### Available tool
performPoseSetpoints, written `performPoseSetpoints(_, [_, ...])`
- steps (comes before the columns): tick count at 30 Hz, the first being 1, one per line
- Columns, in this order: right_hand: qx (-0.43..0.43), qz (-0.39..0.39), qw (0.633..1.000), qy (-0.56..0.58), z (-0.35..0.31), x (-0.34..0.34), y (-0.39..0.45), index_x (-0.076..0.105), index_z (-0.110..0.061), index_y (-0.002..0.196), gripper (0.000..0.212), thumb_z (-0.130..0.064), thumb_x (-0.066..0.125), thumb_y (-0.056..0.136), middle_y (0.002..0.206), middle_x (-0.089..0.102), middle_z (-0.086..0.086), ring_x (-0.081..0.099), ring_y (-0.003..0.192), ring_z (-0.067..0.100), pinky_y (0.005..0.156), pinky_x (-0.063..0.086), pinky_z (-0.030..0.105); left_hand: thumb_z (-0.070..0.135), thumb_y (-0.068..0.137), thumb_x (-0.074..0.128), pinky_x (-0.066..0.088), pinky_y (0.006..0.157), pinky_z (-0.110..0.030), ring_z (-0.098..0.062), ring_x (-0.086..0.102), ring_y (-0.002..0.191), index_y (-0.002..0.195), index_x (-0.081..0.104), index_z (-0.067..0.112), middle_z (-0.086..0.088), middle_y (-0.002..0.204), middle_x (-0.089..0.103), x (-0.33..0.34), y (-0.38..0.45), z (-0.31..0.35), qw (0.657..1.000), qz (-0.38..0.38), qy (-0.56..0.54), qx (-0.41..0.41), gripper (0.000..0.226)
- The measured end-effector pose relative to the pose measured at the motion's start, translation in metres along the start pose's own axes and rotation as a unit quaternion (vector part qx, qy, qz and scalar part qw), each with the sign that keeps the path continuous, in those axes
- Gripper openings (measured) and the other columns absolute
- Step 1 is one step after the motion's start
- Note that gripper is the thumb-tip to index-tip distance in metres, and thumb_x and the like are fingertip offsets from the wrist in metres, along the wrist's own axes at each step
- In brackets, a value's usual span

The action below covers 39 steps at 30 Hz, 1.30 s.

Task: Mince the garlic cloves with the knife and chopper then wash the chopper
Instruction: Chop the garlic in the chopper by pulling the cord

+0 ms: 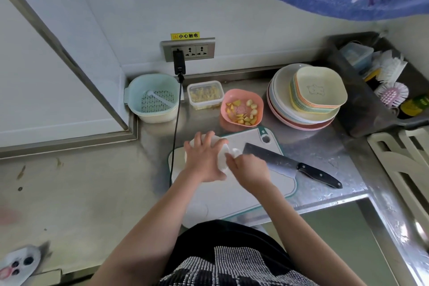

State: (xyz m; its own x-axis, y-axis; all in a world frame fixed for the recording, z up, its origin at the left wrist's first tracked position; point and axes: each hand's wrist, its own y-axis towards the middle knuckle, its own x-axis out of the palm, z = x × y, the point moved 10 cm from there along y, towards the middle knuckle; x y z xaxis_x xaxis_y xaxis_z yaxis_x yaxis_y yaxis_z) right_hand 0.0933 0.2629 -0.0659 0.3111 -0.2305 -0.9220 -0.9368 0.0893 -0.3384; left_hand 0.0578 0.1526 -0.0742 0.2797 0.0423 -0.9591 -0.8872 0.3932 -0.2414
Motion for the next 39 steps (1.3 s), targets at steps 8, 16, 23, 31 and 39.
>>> performPoseSetpoints(8, [0.143,-0.016,0.989,-0.022,0.095,0.02,-0.01,0.06,-0.01,0.11,0.054,-0.045,0.021,0.101,0.109,0.067,0.014,0.063,0.099,0.03,0.076,0.042,0.032,0.057,0.05,0.072,0.03,0.096,-0.05,-0.032,0.022,0.129,0.133,0.029,0.044,0.002,0.141,0.021,-0.002,-0.001,-0.001,1.0,0.009,-0.015,-0.006,0.095])
performPoseSetpoints(16, [0.306,0.02,0.952,0.009,0.194,0.022,-0.066,0.066,-0.004,0.093,0.07,-0.049,0.013,0.1,0.092,0.068,0.016,0.059,0.075,0.028,0.071,0.05,0.034,0.057,0.049,0.073,0.03,0.096,-0.05,-0.032,0.022,0.13,0.134,0.028,0.044,0.002,0.142,0.021,0.0,0.001,-0.002,1.0,0.007,-0.007,-0.013,0.097])
performPoseSetpoints(23, [0.014,0.006,1.0,0.001,0.02,-0.004,-0.007,0.062,-0.008,0.102,0.054,-0.047,0.026,0.101,0.101,0.067,0.016,0.062,0.096,0.035,0.068,0.038,0.033,0.058,0.05,0.073,0.029,0.095,-0.051,-0.033,0.022,0.13,0.133,0.028,0.044,0.001,0.144,0.019,0.0,0.001,-0.001,1.0,0.001,0.003,-0.017,0.095])
performPoseSetpoints(31, [0.091,0.007,0.995,-0.031,0.08,0.017,-0.014,0.06,-0.007,0.103,0.053,-0.046,0.023,0.102,0.103,0.068,0.014,0.063,0.095,0.032,0.07,0.039,0.032,0.056,0.05,0.074,0.029,0.098,-0.053,-0.032,0.019,0.131,0.135,0.027,0.044,0.001,0.145,0.018,0.001,0.0,0.003,1.0,-0.004,-0.006,-0.009,0.098])
performPoseSetpoints(39, [0.272,0.033,0.961,-0.034,0.2,0.009,-0.045,0.063,-0.007,0.101,0.063,-0.048,0.015,0.1,0.094,0.067,0.015,0.062,0.085,0.03,0.07,0.042,0.033,0.058,0.05,0.073,0.031,0.097,-0.052,-0.032,0.022,0.13,0.134,0.026,0.043,0.001,0.144,0.019,0.001,0.0,0.003,1.0,0.001,0.003,-0.005,0.098])
